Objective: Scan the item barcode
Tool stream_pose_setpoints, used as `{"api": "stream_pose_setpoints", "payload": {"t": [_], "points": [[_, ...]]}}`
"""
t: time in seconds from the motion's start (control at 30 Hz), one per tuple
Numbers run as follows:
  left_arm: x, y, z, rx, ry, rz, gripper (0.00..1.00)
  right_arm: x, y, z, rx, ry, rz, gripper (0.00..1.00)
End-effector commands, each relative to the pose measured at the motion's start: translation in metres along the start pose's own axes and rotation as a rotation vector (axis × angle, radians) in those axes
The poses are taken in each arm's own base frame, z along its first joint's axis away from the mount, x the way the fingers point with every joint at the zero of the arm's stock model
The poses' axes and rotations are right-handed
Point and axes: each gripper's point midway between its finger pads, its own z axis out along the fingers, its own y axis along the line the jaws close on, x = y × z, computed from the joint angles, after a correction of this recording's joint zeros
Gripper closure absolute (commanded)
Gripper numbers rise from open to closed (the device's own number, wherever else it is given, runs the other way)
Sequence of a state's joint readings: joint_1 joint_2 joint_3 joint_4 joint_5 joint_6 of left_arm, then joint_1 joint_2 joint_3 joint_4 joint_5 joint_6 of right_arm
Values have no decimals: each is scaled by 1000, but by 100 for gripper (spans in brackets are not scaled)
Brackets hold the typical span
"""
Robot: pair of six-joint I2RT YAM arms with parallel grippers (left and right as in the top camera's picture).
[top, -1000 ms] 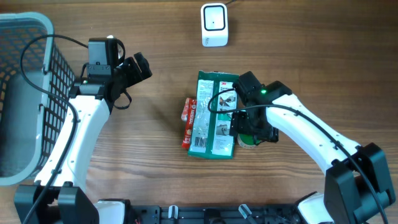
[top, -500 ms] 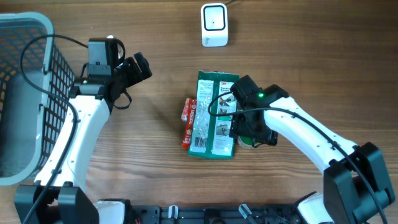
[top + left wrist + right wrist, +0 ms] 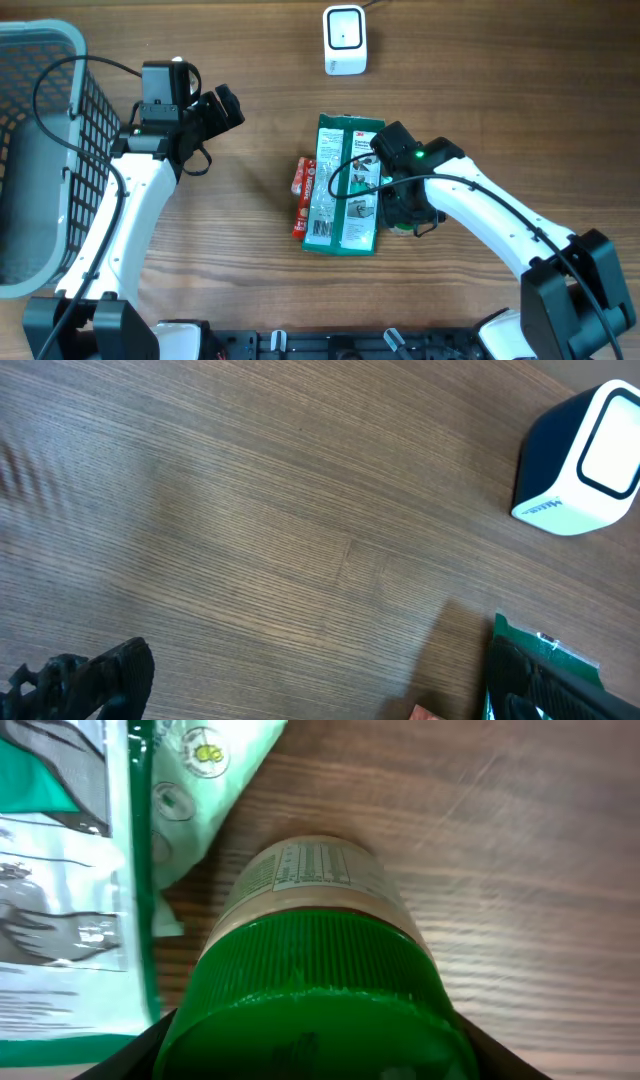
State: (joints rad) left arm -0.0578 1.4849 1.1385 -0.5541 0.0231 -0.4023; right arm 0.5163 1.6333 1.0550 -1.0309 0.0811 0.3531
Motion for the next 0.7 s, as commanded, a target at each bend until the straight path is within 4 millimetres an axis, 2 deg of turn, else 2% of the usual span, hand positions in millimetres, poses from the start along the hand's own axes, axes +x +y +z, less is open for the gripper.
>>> {"api": "stream_pose_setpoints", "payload": {"t": [0.0,0.03,0.07,0.13,0.23,0.4,0.57,0.67], "points": [[-5,1,-1,-7,-13,-1,0,-19,-35,-8,205,-86,-129,37],[-5,1,-1,-7,-13,-1,0,-23,-39,-10,230,-103,-127,31],[-5,1,-1,-7,-13,-1,0,-25,-39,-11,234,-111,-125,17],[-5,1,-1,-7,-13,-1,0,-27,-34,-13,206,-115,-123,0],[-5,1,-1,-7,-13,-1,0,-33,-19,-22,117,-126,-97,0],[-5,1,-1,-7,-13,-1,0,-45,-23,-48,93,-159,114,0],[-5,1,-1,-7,-13,-1,0,-45,-42,-46,73,-128,234,0],[-5,1,-1,-7,-13,-1,0,-43,-37,-43,-18,-89,171,0]]}}
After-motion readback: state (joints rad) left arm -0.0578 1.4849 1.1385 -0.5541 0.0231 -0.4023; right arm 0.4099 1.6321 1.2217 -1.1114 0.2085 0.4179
